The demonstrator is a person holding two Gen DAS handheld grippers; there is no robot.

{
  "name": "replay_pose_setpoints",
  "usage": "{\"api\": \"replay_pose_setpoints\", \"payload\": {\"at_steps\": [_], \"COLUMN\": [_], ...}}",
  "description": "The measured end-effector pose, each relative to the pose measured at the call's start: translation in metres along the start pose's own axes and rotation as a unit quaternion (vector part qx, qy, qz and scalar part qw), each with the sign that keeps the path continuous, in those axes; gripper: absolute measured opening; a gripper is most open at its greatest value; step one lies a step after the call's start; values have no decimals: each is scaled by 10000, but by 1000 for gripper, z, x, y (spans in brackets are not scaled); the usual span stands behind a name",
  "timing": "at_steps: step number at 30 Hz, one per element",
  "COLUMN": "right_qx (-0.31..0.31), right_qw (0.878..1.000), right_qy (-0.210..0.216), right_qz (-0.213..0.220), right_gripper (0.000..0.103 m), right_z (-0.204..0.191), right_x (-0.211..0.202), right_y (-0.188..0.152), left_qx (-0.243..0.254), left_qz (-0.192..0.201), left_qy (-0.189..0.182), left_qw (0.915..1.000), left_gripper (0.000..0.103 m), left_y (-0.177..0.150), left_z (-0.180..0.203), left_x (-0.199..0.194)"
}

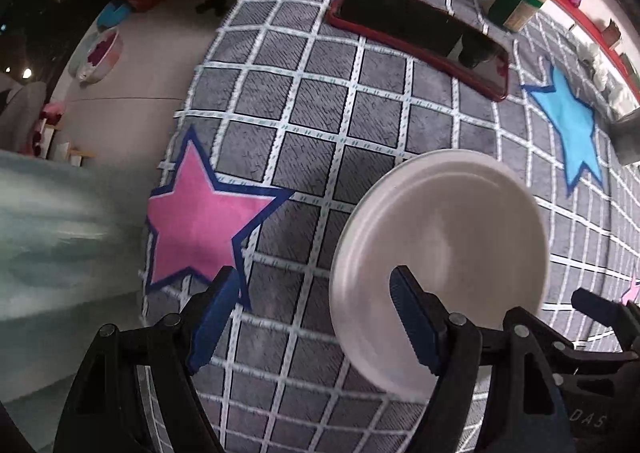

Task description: Organize plates and bowls

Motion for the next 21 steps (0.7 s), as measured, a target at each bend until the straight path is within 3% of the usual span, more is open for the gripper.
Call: {"api": "replay_pose_setpoints", "payload": {"at_steps": [8, 14, 18, 20, 21], "right_qx": [-138, -70, -198, -248, -301], "right_qw": [9998, 9995, 9993, 9994, 9993], "right_qy": [-169, -291, -279, -257, -218], "right_qz": [-8, 58, -117, 25, 80], "right_gripper": [102, 103, 103, 94, 83], "right_z": [-12, 0, -25, -30, -32], "right_x": [32, 25, 47, 43, 34], "right_y": [9, 17, 28, 30, 28], "left_qx": [80, 39, 118, 339, 463], "left_qz": [-113, -22, -80, -102, -85], "left_qy": [-150, -193, -460, -444, -410], "left_qw": [9998, 9998, 9988, 9984, 9980], "left_gripper": [81, 80, 63, 54, 51], "left_y": [3, 8, 16, 17, 18], "left_z": [6, 0, 4, 18, 25], "left_x": [25, 28, 31, 29, 27]}}
Point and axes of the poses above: each gripper's, at about its wrist camera, not at the fingertips, and x roughly the way its jaws point, z to its right, y to its top, the point moved 4 cm from there along x, roughly the way its jaws point, and after that the axes turned 15 degrees about x, right-handed, at the moved point
